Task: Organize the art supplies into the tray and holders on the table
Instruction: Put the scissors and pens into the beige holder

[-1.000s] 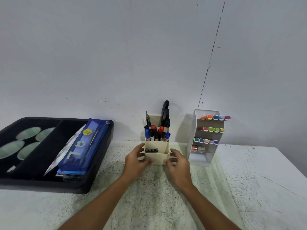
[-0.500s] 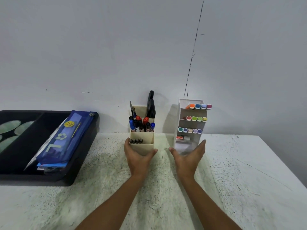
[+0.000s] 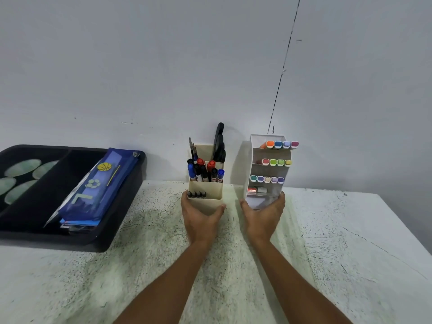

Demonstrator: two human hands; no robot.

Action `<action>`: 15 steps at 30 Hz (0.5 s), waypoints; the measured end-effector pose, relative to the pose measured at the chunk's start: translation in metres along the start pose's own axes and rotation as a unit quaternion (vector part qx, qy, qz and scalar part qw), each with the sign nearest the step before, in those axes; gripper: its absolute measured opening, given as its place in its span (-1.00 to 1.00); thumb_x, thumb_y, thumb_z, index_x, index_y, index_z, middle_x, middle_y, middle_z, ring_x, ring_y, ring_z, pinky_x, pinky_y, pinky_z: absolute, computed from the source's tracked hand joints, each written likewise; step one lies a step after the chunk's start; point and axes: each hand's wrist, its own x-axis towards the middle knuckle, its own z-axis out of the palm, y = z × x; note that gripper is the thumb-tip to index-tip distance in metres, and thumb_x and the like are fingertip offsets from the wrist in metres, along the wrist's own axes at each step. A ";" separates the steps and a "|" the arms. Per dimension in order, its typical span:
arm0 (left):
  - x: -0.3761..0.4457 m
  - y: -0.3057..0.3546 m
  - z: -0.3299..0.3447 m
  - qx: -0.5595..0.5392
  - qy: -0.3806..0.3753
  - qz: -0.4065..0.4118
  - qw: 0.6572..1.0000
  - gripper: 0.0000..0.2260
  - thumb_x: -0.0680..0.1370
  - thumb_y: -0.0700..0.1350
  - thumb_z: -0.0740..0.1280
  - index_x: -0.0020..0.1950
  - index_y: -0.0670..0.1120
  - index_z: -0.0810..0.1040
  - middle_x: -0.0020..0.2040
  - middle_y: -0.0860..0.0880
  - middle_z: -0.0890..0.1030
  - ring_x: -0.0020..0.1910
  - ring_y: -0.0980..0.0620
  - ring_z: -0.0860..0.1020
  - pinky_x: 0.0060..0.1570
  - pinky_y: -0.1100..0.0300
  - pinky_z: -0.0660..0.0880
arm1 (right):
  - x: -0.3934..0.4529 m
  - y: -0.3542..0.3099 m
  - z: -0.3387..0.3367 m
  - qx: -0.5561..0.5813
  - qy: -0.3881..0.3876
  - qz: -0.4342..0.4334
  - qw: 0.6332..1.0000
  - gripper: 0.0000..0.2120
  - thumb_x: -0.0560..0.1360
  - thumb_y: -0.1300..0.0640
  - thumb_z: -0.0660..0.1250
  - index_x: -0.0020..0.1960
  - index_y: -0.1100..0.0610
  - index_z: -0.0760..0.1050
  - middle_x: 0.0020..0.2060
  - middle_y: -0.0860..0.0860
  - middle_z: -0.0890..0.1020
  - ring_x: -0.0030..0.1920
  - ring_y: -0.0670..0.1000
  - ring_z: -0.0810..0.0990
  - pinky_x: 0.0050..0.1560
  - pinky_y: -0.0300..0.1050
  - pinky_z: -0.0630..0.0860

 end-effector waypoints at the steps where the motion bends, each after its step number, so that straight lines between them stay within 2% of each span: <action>1: 0.000 0.000 0.000 -0.002 -0.001 -0.001 1.000 -0.01 0.18 0.09 0.65 0.46 -0.01 0.18 0.32 -0.03 0.45 0.27 -0.02 0.47 0.18 -0.04 0.56 | -0.002 -0.001 0.003 0.002 -0.005 0.001 1.000 0.04 0.21 0.02 0.65 0.50 0.15 0.13 0.35 0.13 0.41 0.34 0.17 0.41 0.31 0.15 0.44; 9: 0.000 0.000 0.000 -0.002 -0.004 -0.006 1.000 -0.03 0.19 0.07 0.66 0.45 0.02 0.19 0.28 -0.01 0.46 0.23 0.00 0.49 0.12 -0.03 0.59 | -0.007 -0.010 0.021 -0.010 -0.016 0.009 1.000 0.06 0.21 -0.04 0.64 0.51 0.09 0.09 0.40 0.10 0.37 0.38 0.18 0.39 0.32 0.17 0.43; 15: 0.000 0.000 -0.001 -0.016 -0.010 -0.009 1.000 -0.03 0.17 0.07 0.66 0.44 0.02 0.20 0.30 0.00 0.46 0.26 -0.02 0.48 0.16 -0.06 0.57 | -0.007 -0.009 0.020 -0.013 -0.033 0.013 0.999 0.10 0.21 -0.08 0.63 0.53 0.06 0.04 0.45 0.09 0.31 0.41 0.20 0.36 0.32 0.15 0.43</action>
